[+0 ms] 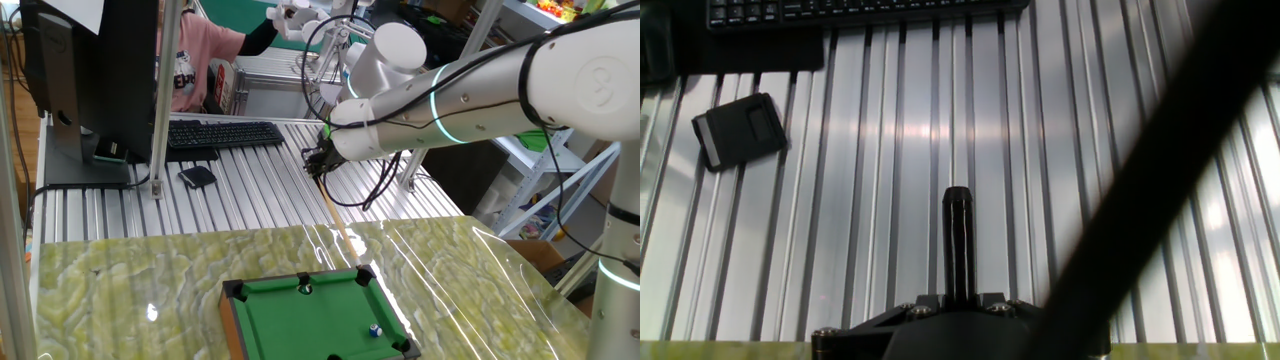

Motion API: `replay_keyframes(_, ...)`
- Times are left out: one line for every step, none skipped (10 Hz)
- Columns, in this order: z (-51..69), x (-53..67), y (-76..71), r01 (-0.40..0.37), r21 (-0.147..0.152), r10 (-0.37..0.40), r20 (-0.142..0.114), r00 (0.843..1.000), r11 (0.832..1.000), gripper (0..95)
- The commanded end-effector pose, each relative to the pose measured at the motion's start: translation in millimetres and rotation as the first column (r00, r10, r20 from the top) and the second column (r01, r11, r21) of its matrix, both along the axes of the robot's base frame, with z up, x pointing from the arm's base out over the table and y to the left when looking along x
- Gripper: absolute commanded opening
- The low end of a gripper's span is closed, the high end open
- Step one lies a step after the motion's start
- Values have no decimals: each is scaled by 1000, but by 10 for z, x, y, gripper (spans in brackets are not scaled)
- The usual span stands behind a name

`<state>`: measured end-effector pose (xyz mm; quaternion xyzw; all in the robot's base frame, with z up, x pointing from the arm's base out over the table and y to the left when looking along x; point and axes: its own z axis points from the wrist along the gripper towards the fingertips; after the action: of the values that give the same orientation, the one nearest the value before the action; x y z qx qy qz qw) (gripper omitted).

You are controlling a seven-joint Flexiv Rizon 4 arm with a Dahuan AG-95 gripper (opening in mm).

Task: Hit the pool ball

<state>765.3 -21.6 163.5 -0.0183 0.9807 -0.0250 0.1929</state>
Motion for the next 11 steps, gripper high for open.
replay_keyframes(-10, 8, -3, -5, -9, 5, 3, 1000, 1000, 0)
replay_keyframes(-10, 8, -3, -4, -9, 4, 4, 1000, 1000, 0)
replay_keyframes(-10, 8, -3, -4, -9, 4, 4, 1000, 1000, 0)
replay_keyframes(-10, 8, -3, 13, -1, -13, 7, 1000, 1000, 0)
replay_keyframes(-10, 8, -3, 19, -4, -19, 6, 1000, 1000, 0)
replay_keyframes(-10, 8, -3, 20, -3, -20, 6, 1000, 1000, 0)
replay_keyframes(-10, 8, -3, 7, -8, -7, 3, 1000, 1000, 0)
replay_keyframes(-10, 8, -3, 7, -8, -7, 0, 1000, 1000, 0)
replay_keyframes(-10, 8, -3, 8, -8, -8, 0, 1000, 1000, 0)
replay_keyframes(-10, 8, -3, 11, -7, -11, 0, 1000, 1000, 0)
replay_keyframes(-10, 8, -3, 8, -9, -8, -3, 1000, 1000, 0)
